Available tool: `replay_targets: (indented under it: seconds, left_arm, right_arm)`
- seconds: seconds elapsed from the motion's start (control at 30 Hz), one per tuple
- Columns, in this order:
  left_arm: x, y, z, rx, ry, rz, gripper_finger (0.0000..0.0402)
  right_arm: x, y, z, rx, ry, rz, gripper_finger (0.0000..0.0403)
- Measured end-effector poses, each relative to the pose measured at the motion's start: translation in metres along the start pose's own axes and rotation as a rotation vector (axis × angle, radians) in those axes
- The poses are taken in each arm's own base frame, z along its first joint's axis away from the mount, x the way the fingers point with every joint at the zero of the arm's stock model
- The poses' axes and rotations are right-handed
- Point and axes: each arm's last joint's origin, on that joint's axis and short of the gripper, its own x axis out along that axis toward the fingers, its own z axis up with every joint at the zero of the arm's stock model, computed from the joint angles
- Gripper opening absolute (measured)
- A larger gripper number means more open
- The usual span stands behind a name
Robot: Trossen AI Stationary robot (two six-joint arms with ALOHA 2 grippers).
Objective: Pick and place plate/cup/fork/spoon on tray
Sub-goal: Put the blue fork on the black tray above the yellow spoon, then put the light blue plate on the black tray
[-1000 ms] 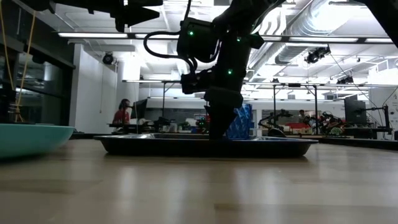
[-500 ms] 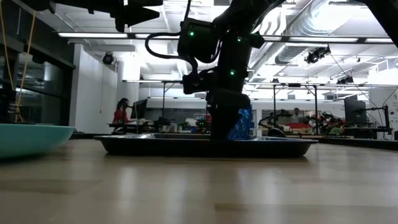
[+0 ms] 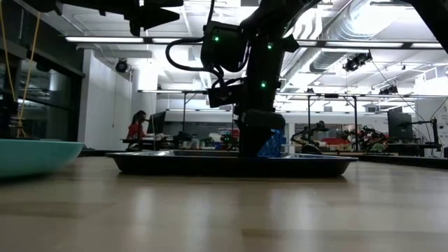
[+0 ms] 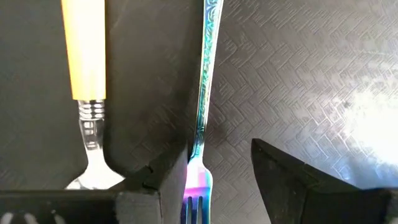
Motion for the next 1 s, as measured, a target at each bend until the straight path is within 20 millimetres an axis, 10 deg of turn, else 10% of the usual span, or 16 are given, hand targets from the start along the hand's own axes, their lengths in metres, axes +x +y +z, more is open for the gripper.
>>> replay_targets:
  seconds: [0.37, 0.67, 1.0]
  left_arm:
    - [0.0, 0.0, 0.0, 0.0, 0.0, 0.0, 0.0216]
    - [0.0, 0.0, -0.002, 0.008, 0.022, 0.0, 0.0216]
    - [0.0, 0.0, -0.004, 0.014, 0.041, 0.0, 0.0216]
  right_arm:
    - [-0.004, 0.001, -0.002, -0.042, 0.011, 0.058, 0.017]
    - [-0.058, -0.009, -0.006, -0.031, -0.106, 0.072, 0.017]
    - [-0.094, -0.012, -0.084, 0.14, -0.427, 0.066, 0.017]
